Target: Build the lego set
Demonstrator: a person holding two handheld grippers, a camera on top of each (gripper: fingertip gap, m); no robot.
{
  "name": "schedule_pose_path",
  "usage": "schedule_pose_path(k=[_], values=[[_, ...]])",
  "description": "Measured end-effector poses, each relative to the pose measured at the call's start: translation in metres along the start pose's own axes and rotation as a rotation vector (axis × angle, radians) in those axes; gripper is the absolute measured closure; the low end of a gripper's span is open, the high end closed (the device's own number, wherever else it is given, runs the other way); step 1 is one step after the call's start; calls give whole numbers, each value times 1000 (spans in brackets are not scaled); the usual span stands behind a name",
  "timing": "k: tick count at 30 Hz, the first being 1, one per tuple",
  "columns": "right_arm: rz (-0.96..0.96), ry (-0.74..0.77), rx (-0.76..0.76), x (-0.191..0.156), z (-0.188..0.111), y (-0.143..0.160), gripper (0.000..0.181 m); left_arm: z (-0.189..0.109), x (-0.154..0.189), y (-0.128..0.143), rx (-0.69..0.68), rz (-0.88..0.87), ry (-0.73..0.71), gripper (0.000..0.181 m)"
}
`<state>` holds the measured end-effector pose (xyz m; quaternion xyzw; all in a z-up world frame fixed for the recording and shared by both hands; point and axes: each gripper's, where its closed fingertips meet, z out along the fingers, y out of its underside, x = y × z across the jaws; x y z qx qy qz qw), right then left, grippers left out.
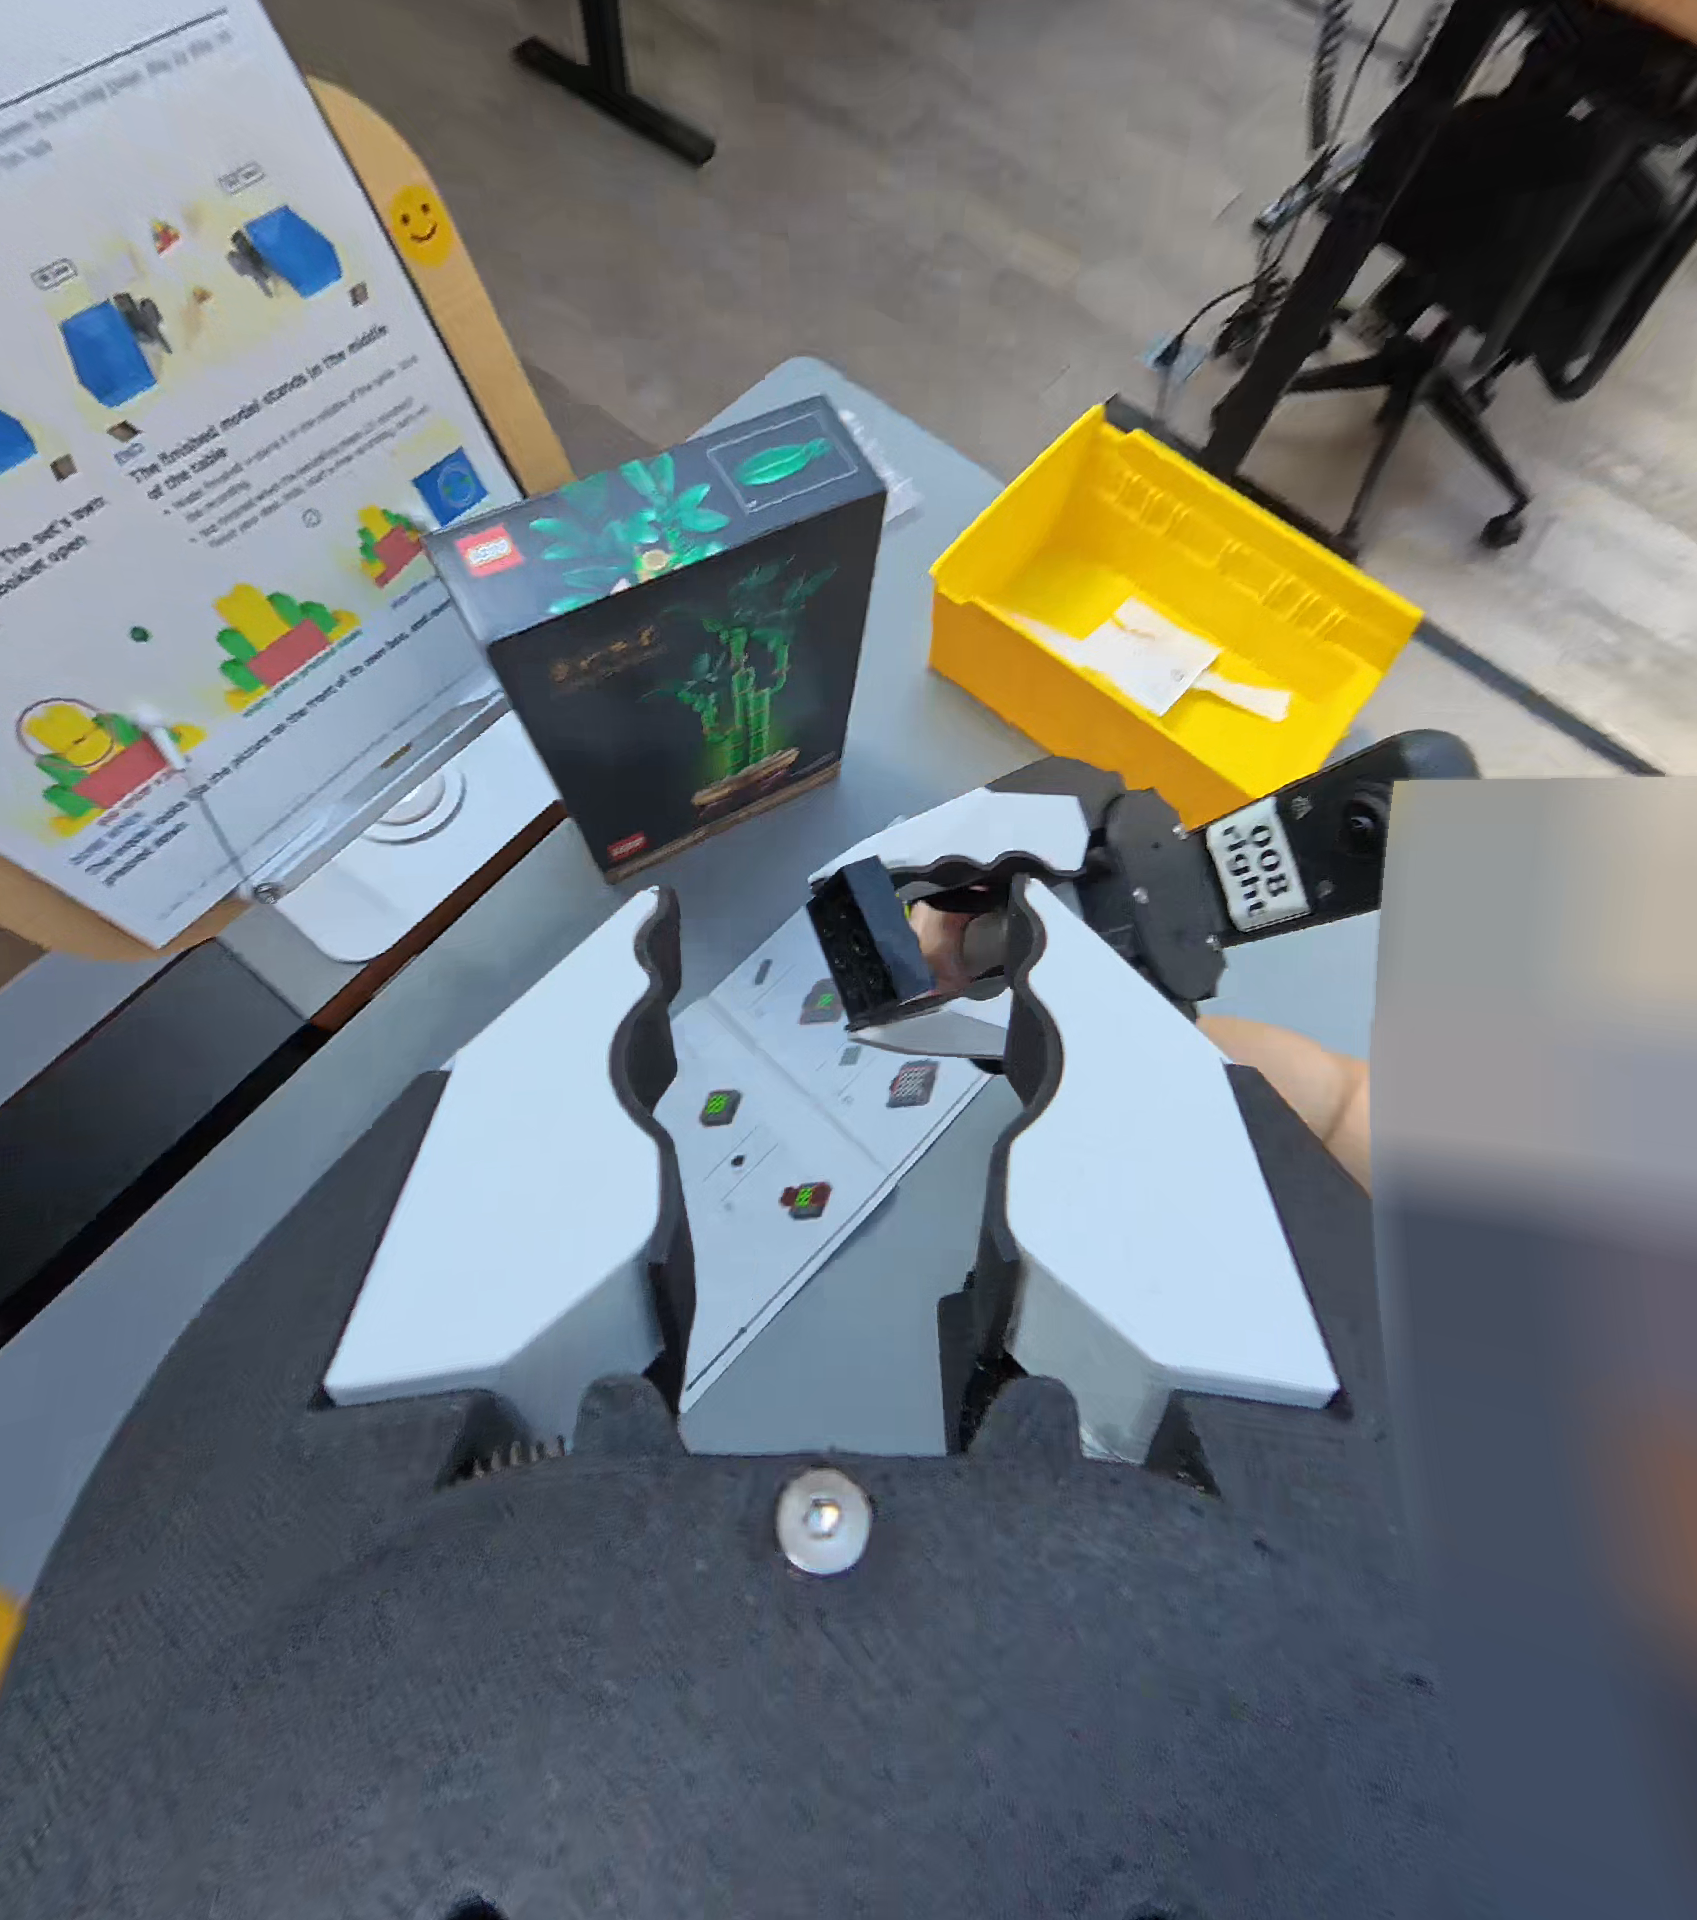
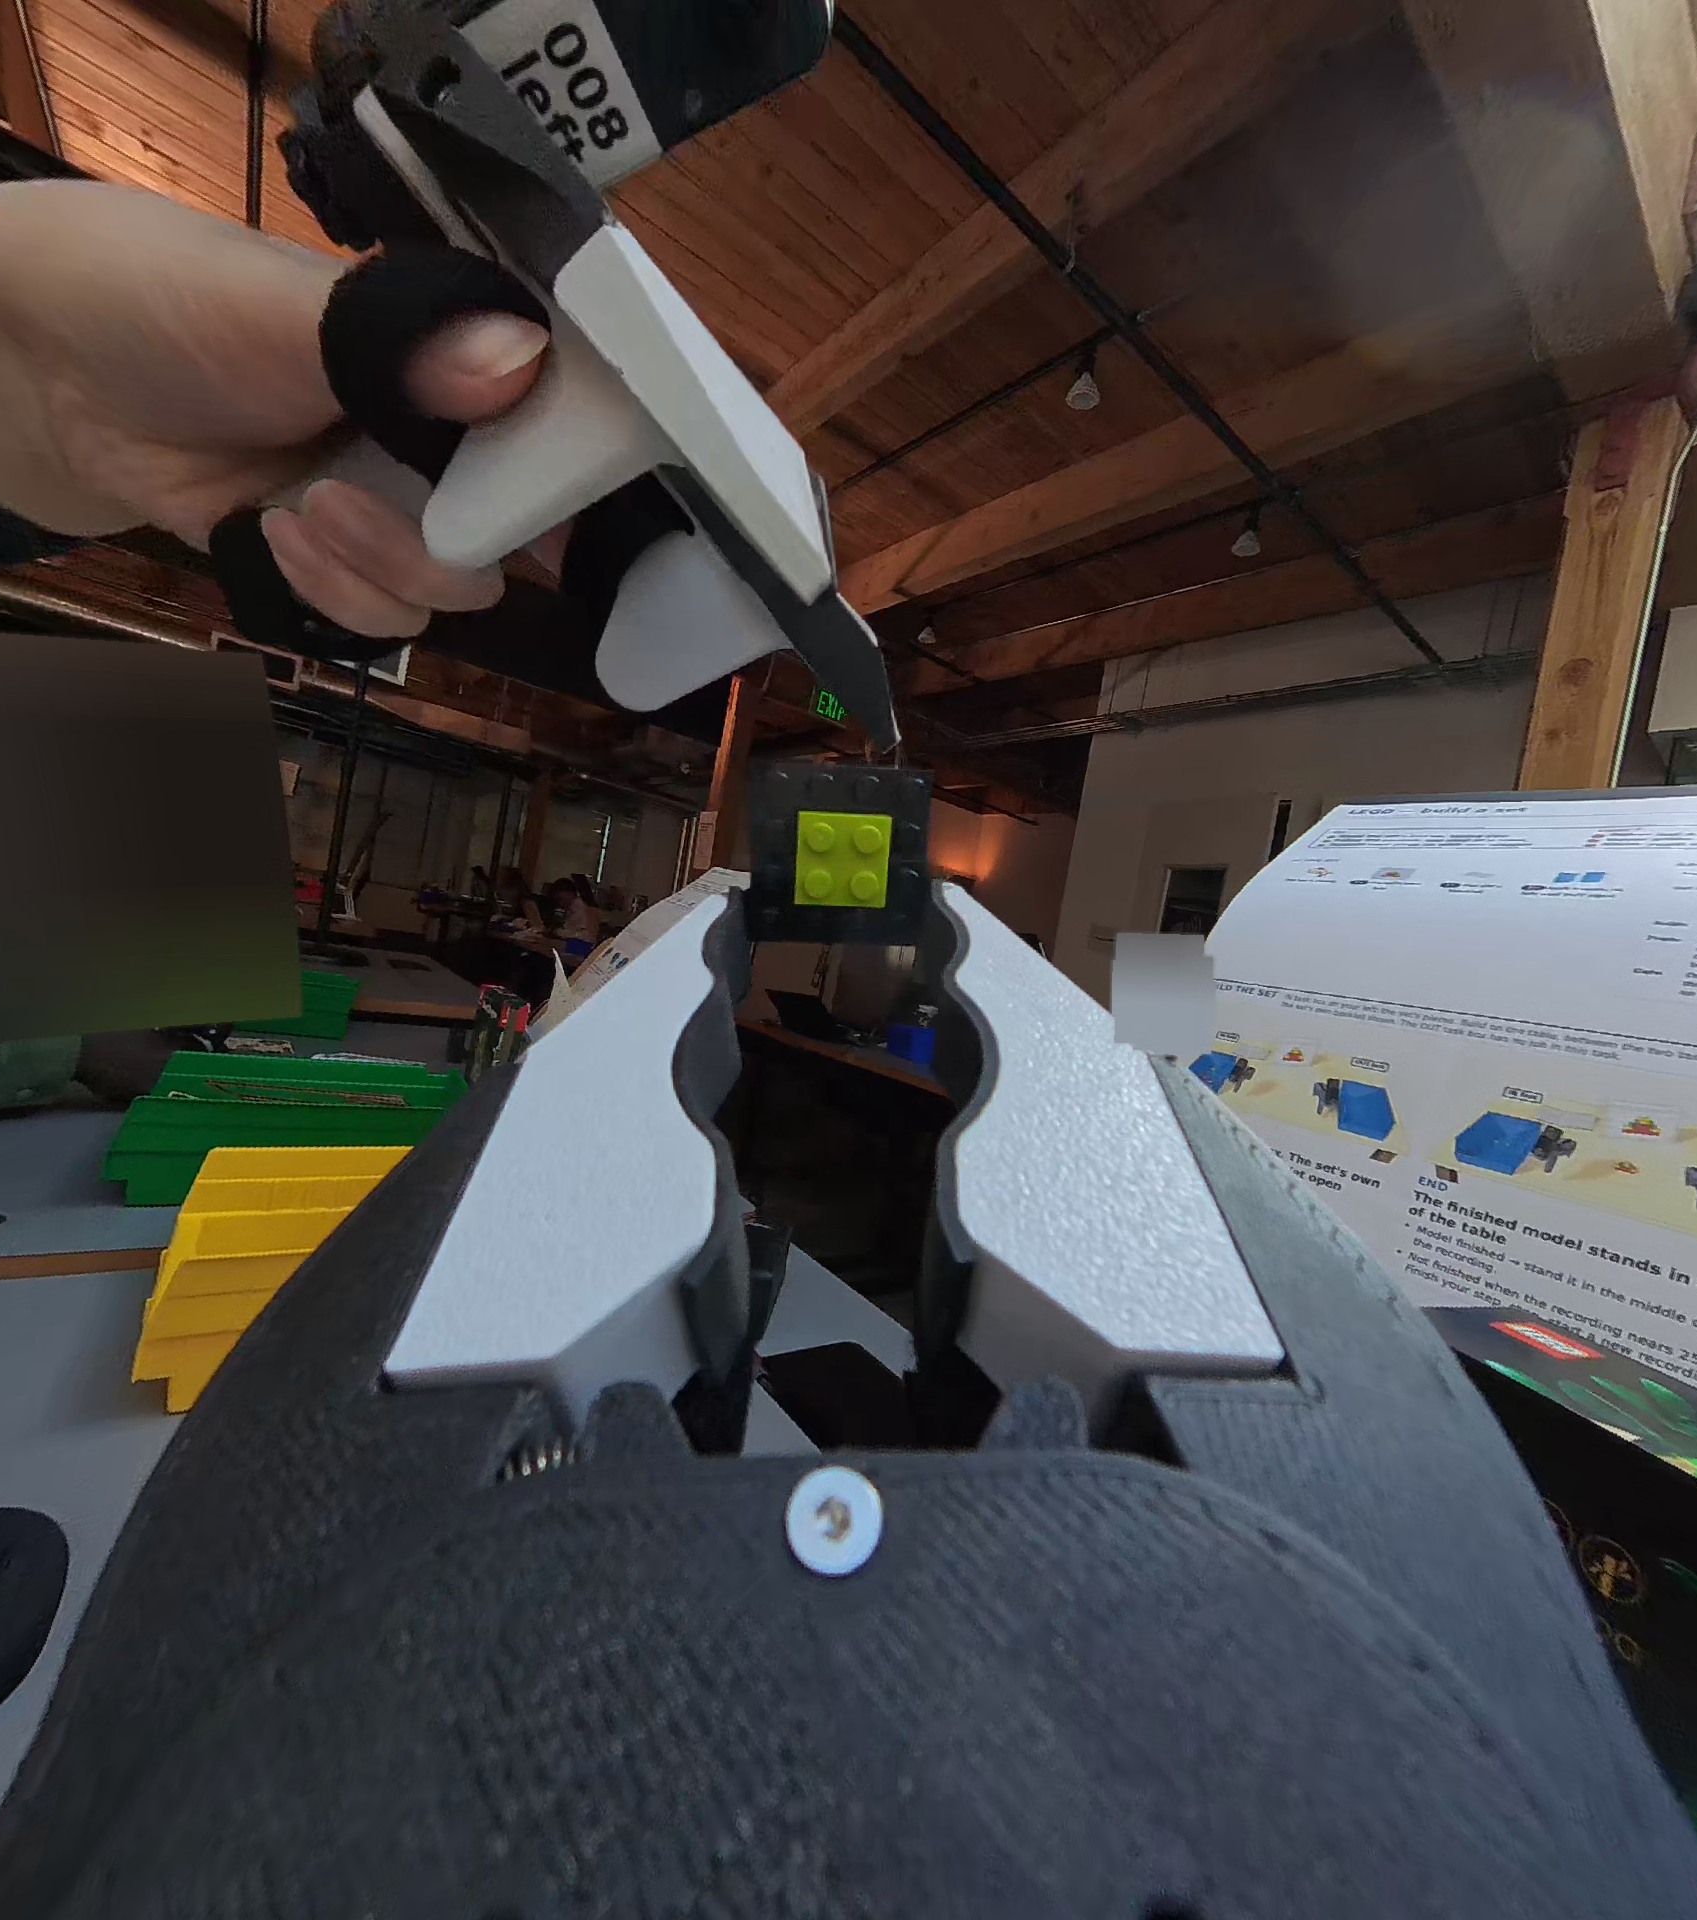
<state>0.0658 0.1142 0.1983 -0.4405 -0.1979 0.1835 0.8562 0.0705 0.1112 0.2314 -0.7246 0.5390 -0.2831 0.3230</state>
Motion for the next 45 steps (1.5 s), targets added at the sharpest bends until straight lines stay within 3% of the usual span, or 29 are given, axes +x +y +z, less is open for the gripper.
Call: schedule_pose_path(k=[8,12,23,45], values=[[56,31,-15,9,0,5,149,15,-6,3,-289,83,-255,120],[68,34,-22,12,-1,5,148,19,-2,0,-352,65,-278,131],[96,31,-30,15,-1,8,148,32,-4,6,-543,36,-330,131],[105,33,-42,17,0,14,148,51,-6,30,-667,44,-310,151]])
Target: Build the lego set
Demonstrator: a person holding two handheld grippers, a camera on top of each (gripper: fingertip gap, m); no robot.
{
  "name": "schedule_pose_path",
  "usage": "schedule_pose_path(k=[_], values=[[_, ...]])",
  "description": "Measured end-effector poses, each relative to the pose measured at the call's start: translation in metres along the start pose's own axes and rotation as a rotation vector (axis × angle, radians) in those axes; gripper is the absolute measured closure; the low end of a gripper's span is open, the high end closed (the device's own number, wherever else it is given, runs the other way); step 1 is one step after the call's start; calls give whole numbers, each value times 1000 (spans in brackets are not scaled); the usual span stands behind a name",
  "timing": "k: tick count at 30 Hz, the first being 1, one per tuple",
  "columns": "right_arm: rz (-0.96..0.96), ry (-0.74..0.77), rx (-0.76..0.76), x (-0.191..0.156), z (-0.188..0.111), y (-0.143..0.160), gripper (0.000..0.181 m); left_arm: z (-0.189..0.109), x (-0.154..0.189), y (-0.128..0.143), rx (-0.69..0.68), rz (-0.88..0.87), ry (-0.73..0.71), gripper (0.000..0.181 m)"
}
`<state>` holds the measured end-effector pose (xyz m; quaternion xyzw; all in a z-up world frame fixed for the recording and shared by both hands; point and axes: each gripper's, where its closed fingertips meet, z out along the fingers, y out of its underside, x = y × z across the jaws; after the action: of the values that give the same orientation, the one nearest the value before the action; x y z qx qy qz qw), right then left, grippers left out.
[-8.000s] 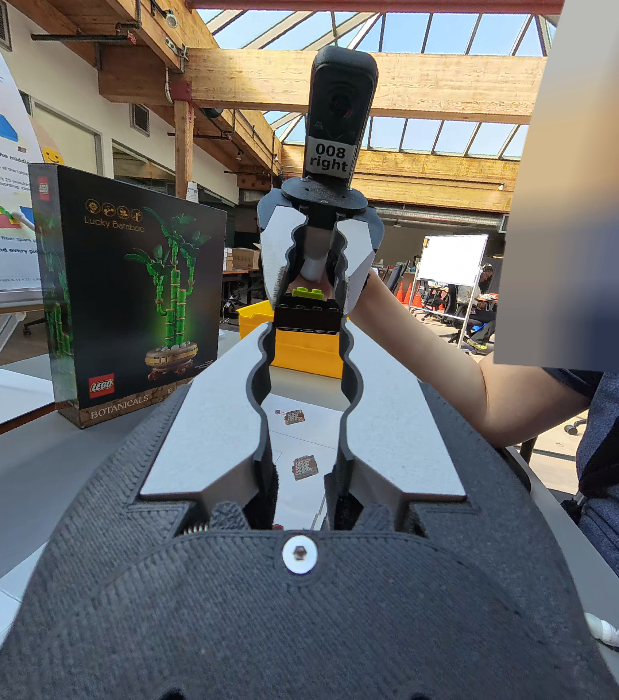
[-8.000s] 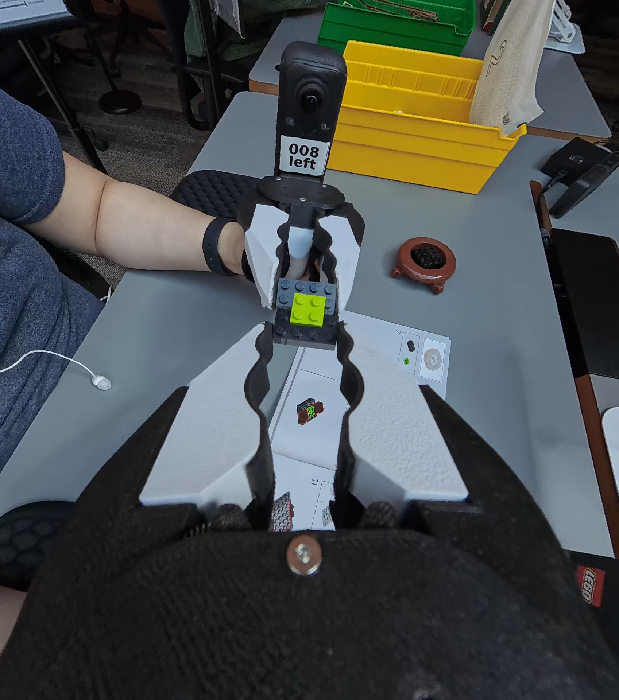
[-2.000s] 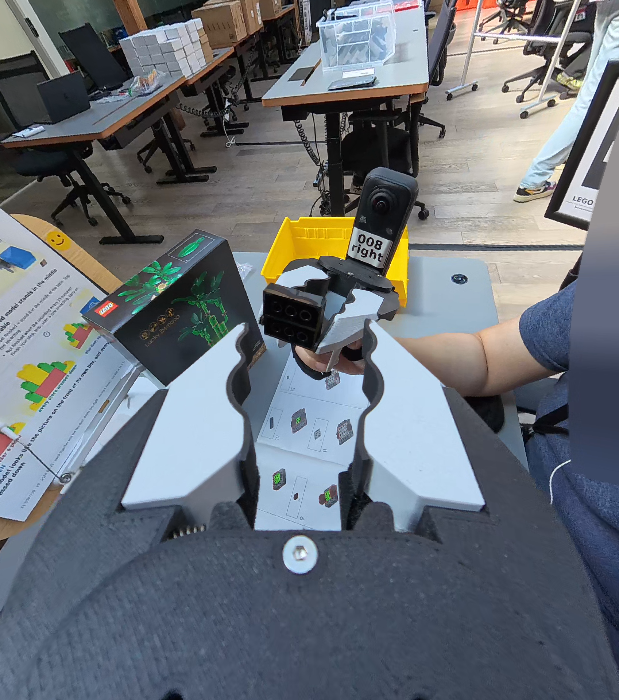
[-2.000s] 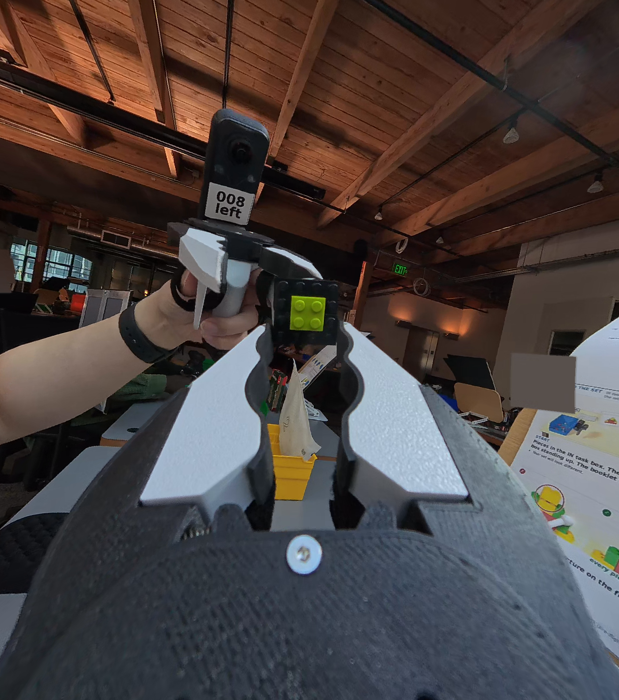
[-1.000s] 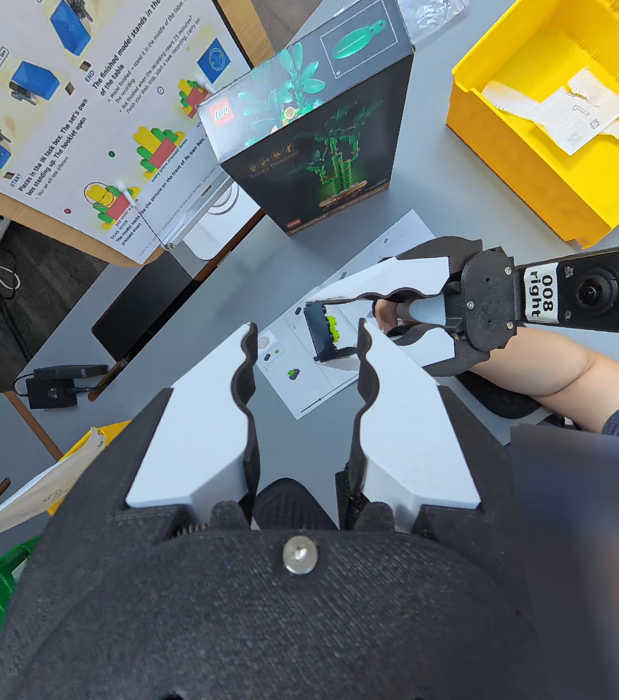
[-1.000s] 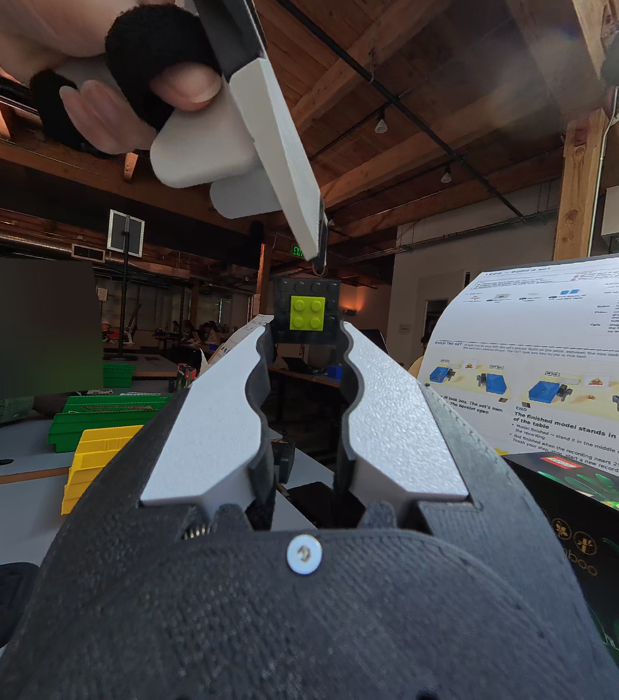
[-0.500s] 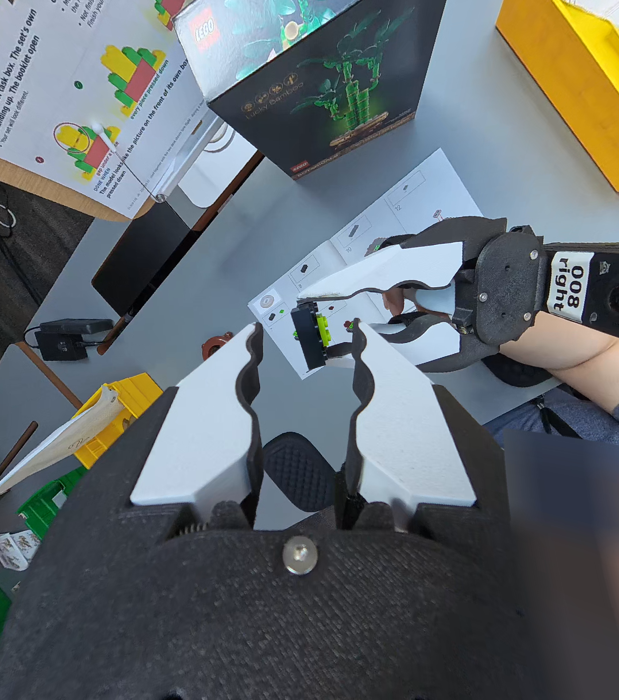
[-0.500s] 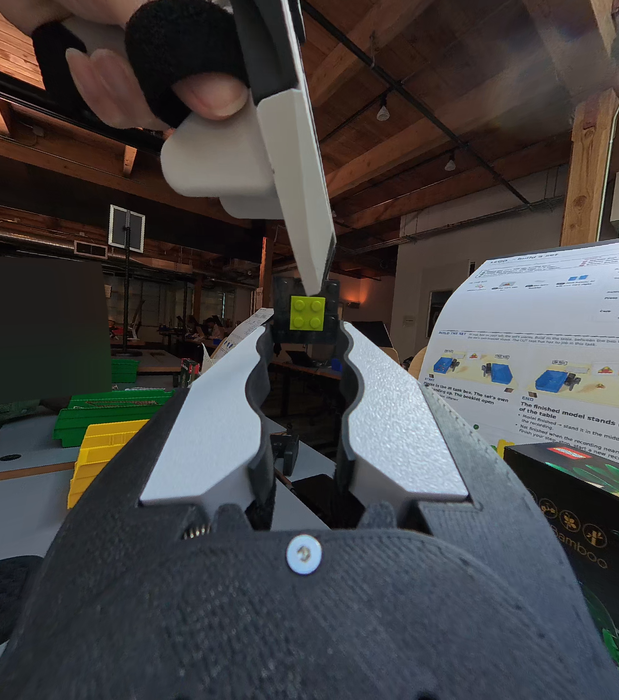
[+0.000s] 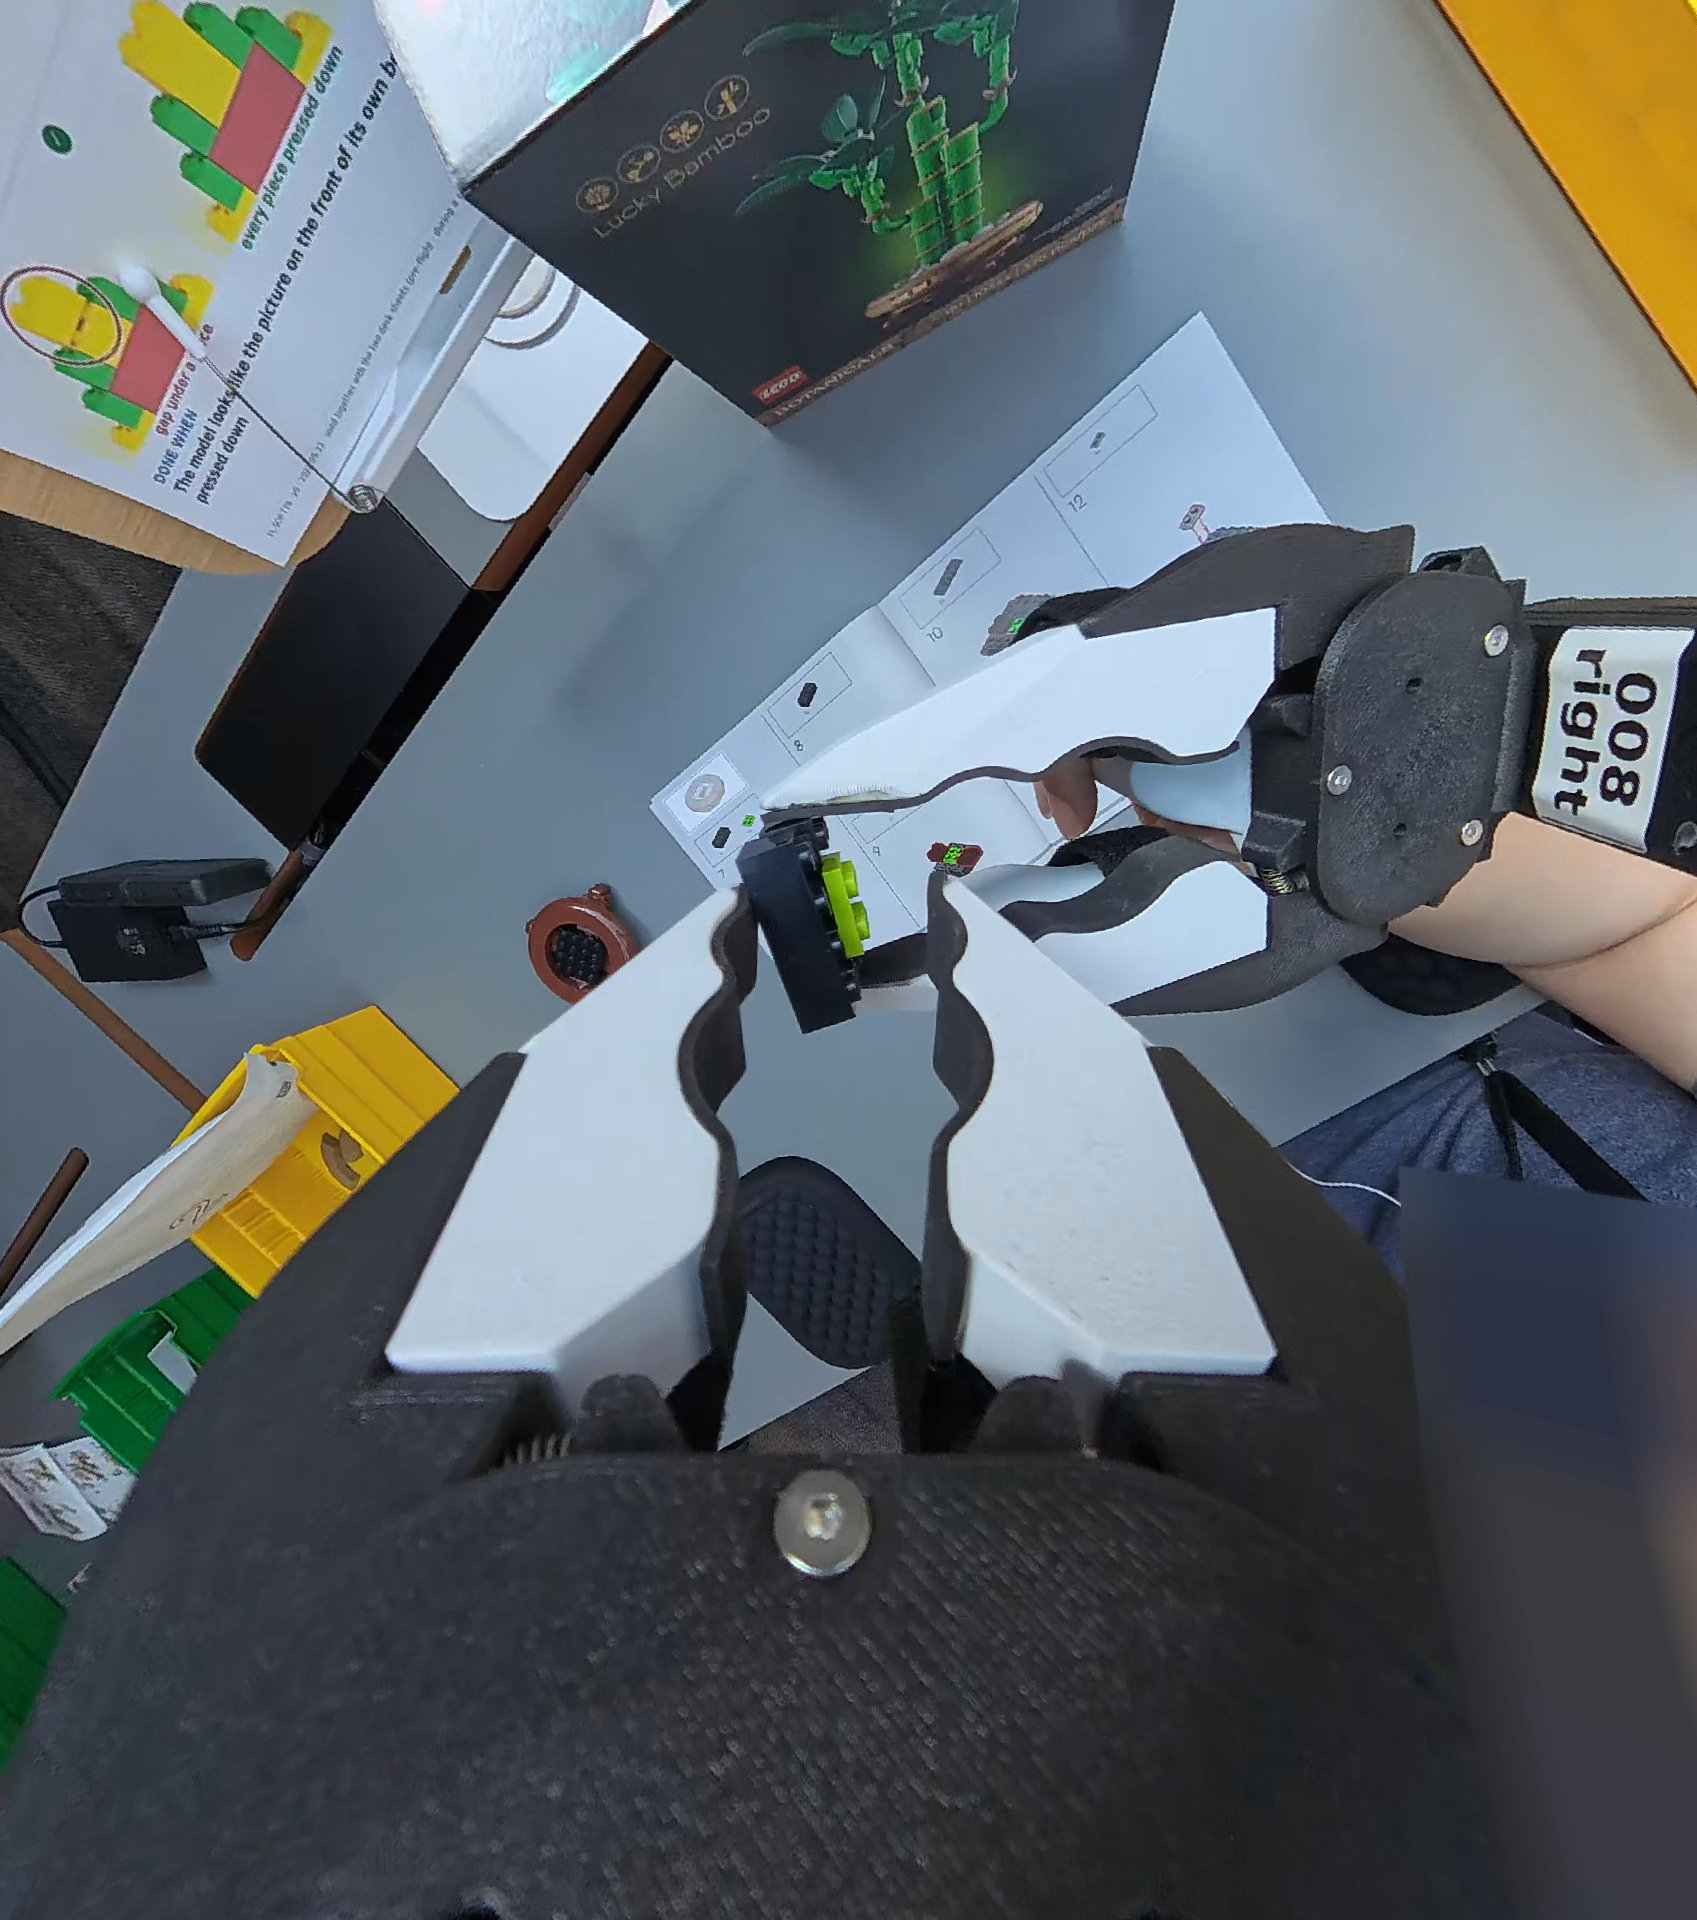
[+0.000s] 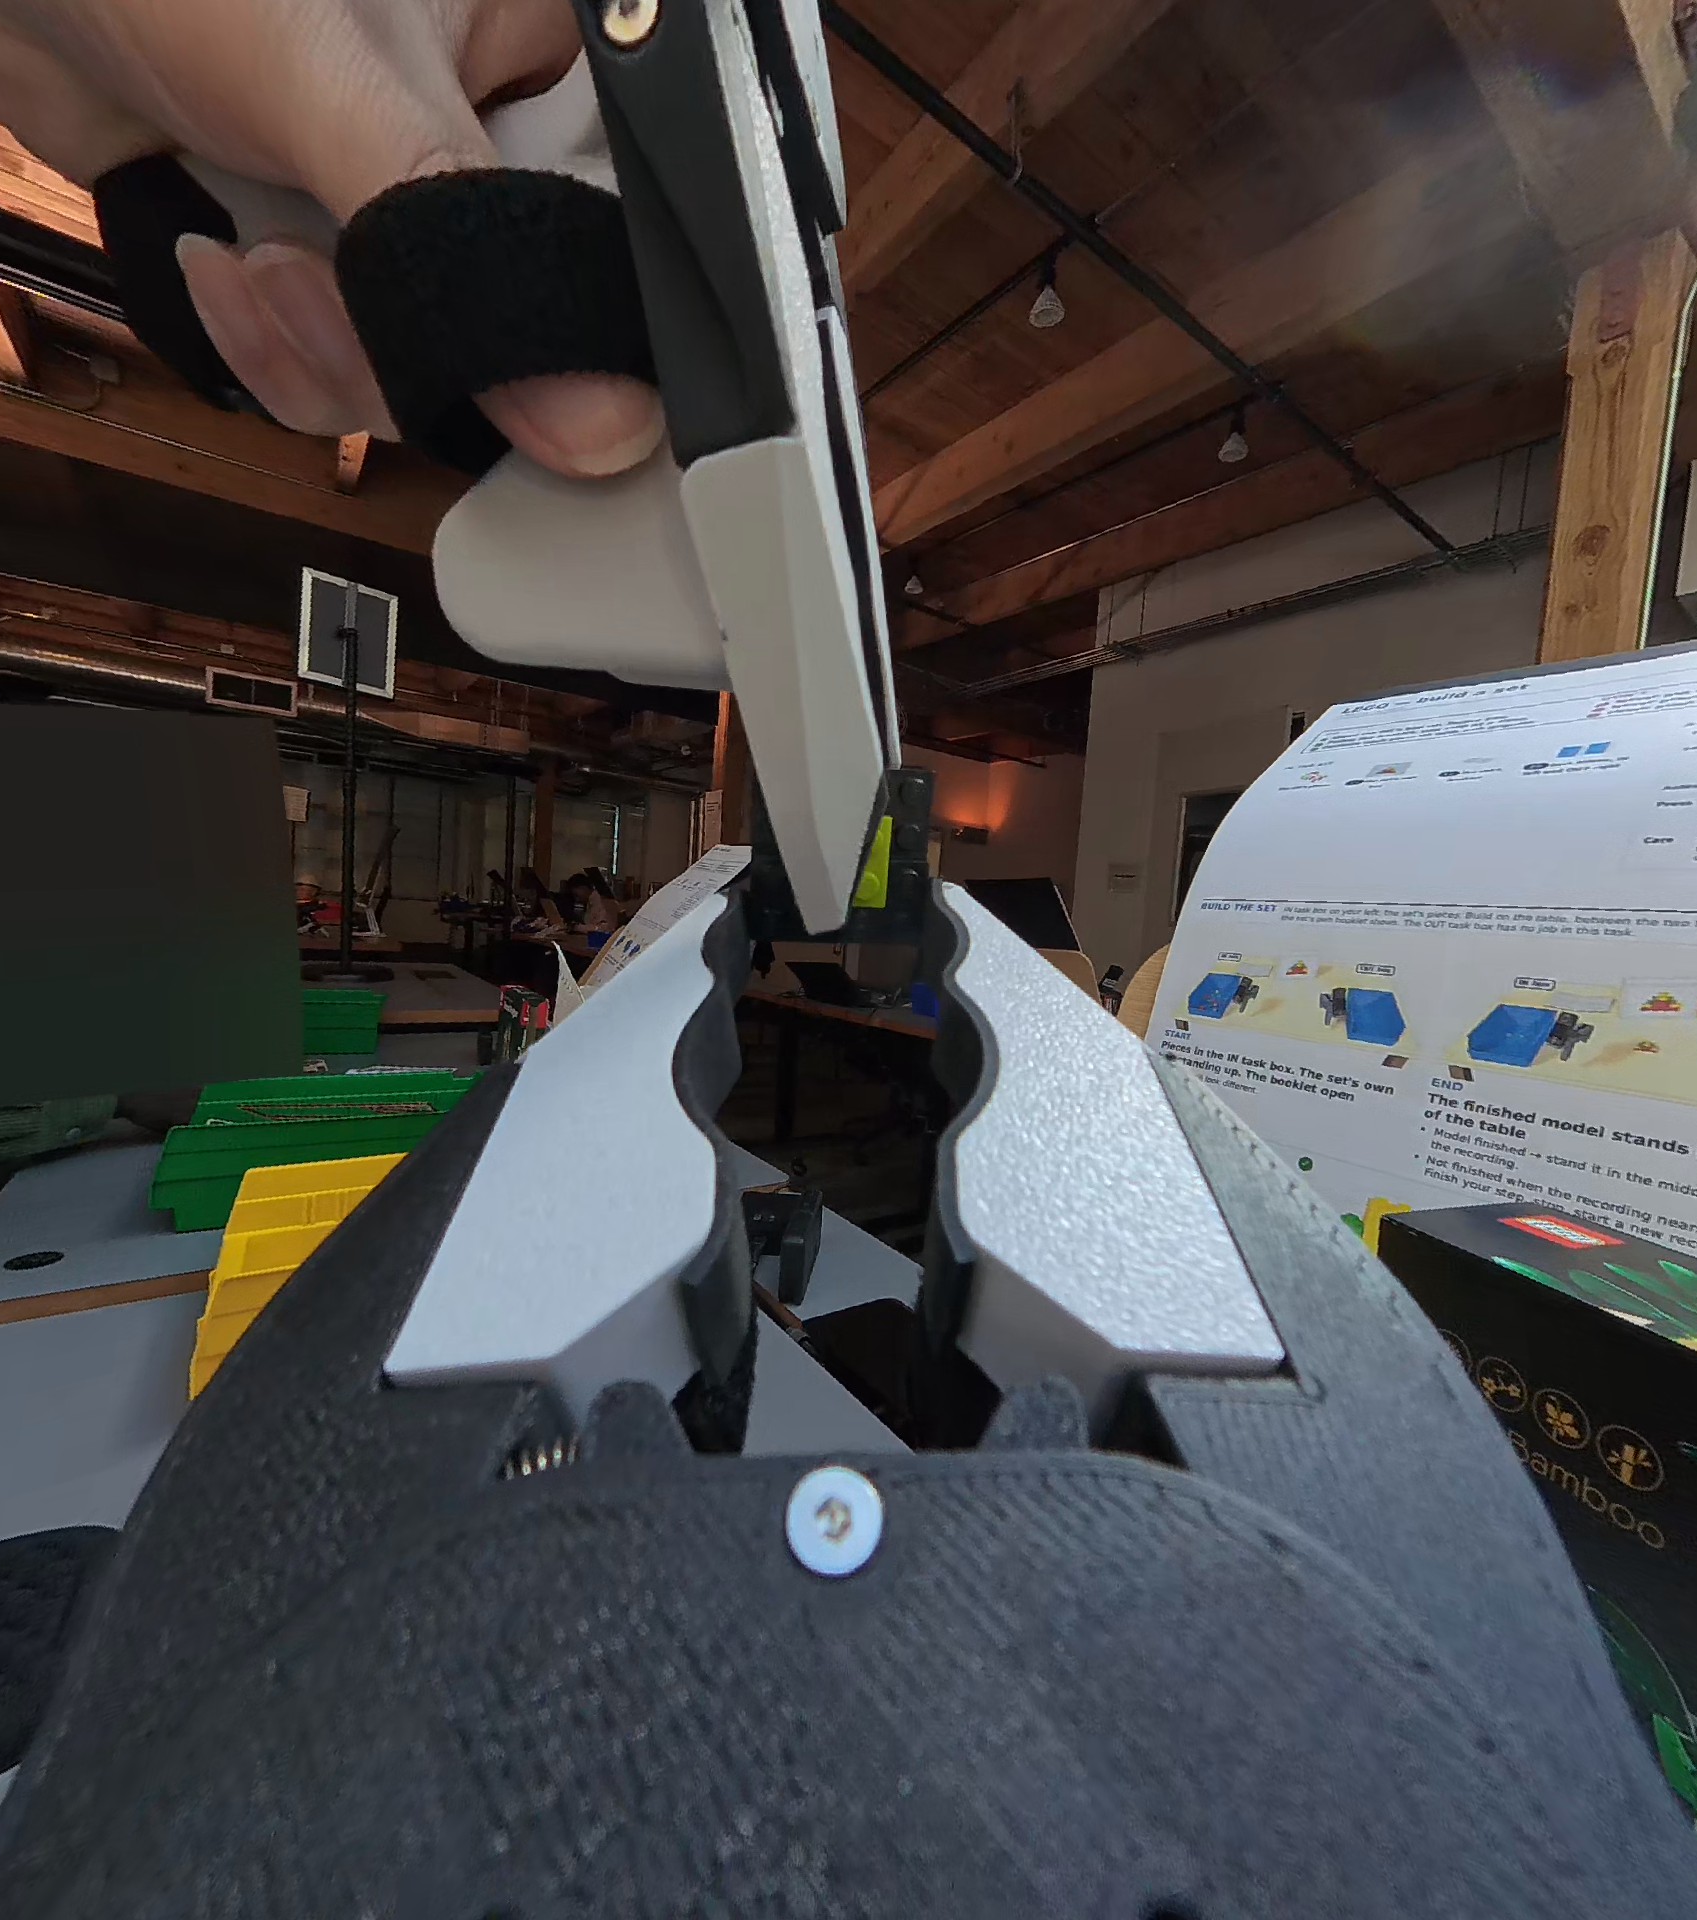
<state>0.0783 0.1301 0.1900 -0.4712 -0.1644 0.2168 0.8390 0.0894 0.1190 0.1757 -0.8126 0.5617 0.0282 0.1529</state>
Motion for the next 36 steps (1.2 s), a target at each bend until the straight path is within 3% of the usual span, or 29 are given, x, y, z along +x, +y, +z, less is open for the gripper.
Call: schedule_pose_path(k=[7,27,36], values=[[-2,3,3,2,-1,-1,149,1,-3,-2,-6,13,-32,165],[2,19,-11,3,0,3,149,-2,-8,-3,-13,-20,-57,148],[2,17,-20,2,1,5,148,-4,-6,0,-23,-13,-51,153]])
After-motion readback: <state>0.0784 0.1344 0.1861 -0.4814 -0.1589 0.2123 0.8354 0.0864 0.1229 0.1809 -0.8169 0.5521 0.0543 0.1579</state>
